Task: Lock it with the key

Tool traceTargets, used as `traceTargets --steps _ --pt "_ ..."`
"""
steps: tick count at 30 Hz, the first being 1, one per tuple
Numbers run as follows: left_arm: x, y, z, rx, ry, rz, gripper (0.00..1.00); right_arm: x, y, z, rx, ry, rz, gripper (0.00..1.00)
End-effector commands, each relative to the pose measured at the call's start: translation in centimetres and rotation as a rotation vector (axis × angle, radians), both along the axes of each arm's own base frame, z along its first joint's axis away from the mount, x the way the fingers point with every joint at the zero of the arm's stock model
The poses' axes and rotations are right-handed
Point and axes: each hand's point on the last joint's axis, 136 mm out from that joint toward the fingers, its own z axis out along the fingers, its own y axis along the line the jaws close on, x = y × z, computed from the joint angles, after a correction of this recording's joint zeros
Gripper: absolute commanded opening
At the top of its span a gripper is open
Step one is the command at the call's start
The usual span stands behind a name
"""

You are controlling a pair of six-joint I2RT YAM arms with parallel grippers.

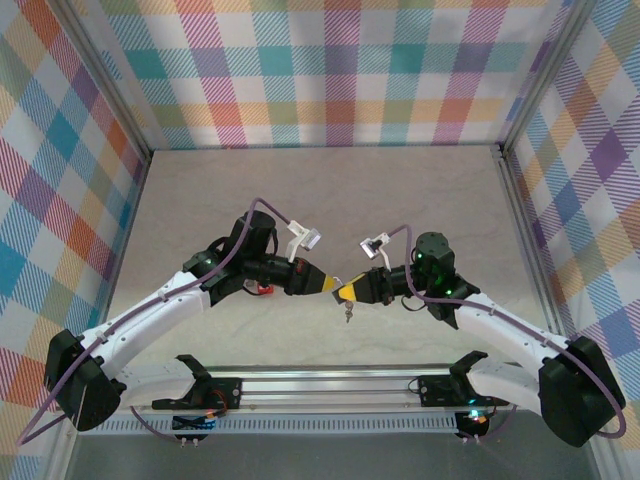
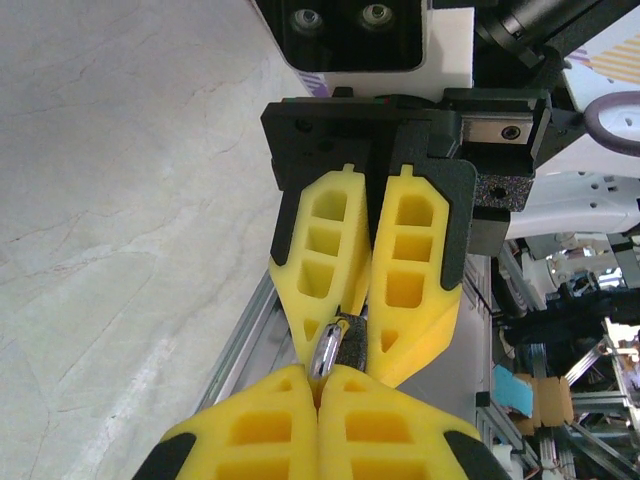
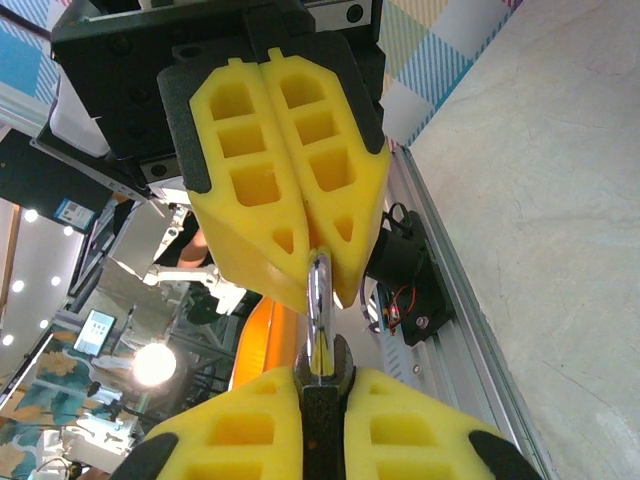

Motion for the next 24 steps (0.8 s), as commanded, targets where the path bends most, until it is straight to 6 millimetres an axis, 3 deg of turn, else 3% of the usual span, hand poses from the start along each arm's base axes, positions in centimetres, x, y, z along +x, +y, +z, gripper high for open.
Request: traceTargets --steps 1,24 --pt "-1.0 -0.2 -0.8 -0.012 0.037 -0.036 0.0 1.5 0.4 5.1 0.116 -0.173 -0.041 0.0" --pt "-2.1 -0.6 -1.0 -0.065 0.051 -0.087 0.0 5.0 0.0 6.4 0.151 -0.19 -0.12 0.0"
